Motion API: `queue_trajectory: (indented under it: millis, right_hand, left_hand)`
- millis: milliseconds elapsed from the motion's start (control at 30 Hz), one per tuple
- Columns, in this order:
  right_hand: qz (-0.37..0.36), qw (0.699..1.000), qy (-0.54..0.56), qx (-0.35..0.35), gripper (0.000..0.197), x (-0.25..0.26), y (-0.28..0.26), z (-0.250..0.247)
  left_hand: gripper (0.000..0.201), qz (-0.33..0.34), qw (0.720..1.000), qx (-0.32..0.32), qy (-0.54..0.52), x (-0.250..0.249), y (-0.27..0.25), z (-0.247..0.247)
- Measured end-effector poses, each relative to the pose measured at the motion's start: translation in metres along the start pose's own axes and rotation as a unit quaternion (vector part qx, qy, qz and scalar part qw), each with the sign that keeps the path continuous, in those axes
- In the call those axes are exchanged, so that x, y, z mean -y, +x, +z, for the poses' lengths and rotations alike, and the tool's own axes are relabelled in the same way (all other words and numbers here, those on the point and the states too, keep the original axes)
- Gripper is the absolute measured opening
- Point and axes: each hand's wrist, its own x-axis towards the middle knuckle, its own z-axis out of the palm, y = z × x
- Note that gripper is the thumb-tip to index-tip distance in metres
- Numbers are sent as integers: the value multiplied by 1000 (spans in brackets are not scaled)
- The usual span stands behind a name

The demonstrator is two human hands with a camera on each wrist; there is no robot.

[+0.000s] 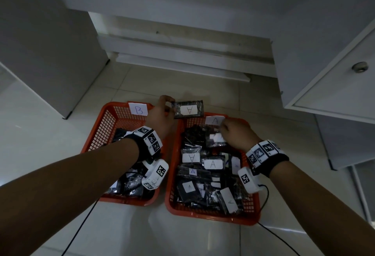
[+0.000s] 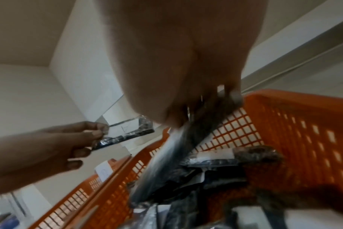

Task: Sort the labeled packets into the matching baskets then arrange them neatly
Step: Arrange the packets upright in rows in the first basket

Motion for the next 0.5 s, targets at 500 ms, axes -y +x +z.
queue_trajectory:
  millis: [500]
  right_hand:
    - [-64,996,49,40,73,60,19,23]
  left_hand:
    - [22,3,999,-32,15,10,3,-2]
